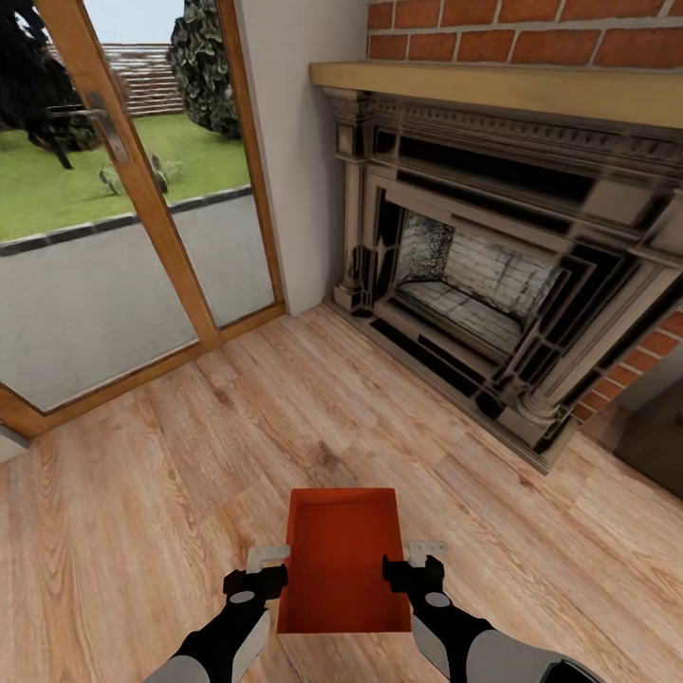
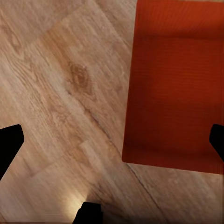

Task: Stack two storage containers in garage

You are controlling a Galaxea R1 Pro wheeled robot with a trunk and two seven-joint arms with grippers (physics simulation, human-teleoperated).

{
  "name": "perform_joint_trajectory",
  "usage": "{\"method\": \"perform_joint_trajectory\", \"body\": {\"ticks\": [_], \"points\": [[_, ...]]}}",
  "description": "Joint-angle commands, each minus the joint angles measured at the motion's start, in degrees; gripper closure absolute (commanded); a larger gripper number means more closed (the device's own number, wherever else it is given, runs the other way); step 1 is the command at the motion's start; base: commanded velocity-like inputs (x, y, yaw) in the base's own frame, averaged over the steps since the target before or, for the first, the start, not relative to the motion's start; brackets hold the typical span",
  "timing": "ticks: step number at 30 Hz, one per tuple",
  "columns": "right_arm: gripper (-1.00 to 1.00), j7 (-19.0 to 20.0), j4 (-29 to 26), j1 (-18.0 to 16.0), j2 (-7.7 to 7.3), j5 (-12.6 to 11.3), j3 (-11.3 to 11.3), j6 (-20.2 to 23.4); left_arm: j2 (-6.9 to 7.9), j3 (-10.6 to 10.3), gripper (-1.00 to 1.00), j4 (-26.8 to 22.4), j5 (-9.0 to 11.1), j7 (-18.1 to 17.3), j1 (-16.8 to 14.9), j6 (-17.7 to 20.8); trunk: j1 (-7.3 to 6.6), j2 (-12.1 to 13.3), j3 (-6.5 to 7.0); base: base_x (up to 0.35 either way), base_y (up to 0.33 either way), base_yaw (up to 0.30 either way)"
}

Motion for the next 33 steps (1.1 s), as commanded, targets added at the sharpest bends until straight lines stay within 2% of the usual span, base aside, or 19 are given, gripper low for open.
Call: {"method": "perform_joint_trajectory", "body": {"ticks": [1,7,33], "points": [[-1.00,-0.3,0.0,0.0,0.01,-0.5,0.5,-0.1,0.04,-0.5,-1.00,0.0,0.9,0.4,0.0,0.0,0.01,0.0,-0.05,0.000,0.000,0.000],[-1.00,-0.6,0.0,0.0,0.09,-0.6,0.4,0.6,0.01,-0.5,-1.00,0.0,1.4,0.4,0.0,0.0,0.01,0.0,-0.41,0.000,0.000,0.000],[-1.00,-0.1,0.0,0.0,0.01,-0.8,0.2,0.4,-0.03,-0.6,-1.00,-0.1,1.5,0.6,0.0,0.1,0.01,0.0,-2.68,0.000,0.000,0.000]]}}
